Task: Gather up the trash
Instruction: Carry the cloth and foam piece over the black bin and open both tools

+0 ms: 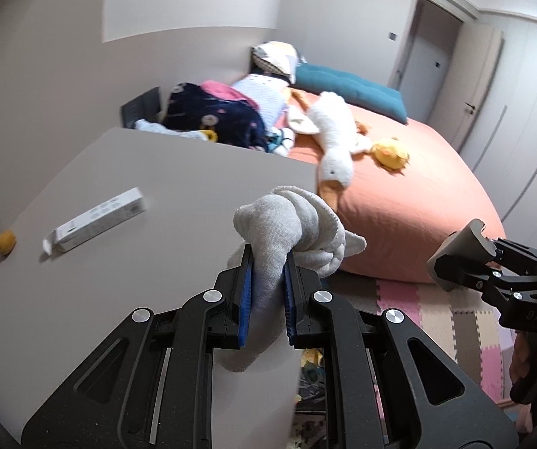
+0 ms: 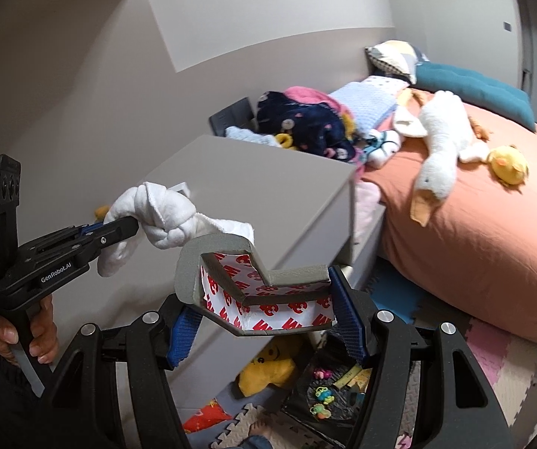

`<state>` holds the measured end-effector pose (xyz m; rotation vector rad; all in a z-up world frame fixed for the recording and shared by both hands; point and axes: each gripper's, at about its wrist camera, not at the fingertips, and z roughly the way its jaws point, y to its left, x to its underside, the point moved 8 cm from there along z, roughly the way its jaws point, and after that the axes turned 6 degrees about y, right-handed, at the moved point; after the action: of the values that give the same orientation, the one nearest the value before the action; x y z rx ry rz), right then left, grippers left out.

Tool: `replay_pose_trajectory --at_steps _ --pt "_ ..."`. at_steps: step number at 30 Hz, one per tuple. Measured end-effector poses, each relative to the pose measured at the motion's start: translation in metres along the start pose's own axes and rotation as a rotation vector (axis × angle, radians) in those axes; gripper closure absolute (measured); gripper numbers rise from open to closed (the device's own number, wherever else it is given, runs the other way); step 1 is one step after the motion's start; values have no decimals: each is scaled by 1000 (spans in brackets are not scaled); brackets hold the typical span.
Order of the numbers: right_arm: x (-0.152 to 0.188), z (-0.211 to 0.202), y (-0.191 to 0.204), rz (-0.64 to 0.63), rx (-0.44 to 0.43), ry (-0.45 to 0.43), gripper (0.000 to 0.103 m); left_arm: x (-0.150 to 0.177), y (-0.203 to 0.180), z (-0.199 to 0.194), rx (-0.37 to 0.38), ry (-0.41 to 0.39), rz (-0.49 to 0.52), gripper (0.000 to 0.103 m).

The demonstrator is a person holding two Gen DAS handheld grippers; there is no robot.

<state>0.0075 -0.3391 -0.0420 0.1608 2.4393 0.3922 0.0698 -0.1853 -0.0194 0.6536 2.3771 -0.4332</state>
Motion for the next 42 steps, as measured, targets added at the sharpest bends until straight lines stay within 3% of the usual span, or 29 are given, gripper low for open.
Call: replay_pose_trajectory --at_steps 18,42 --pt "34 -45 -69 149 117 -38 38 6 -73 19 98 54 127 89" --pt "58 -77 -120 226 210 -59 38 11 -134 45 171 91 227 89"
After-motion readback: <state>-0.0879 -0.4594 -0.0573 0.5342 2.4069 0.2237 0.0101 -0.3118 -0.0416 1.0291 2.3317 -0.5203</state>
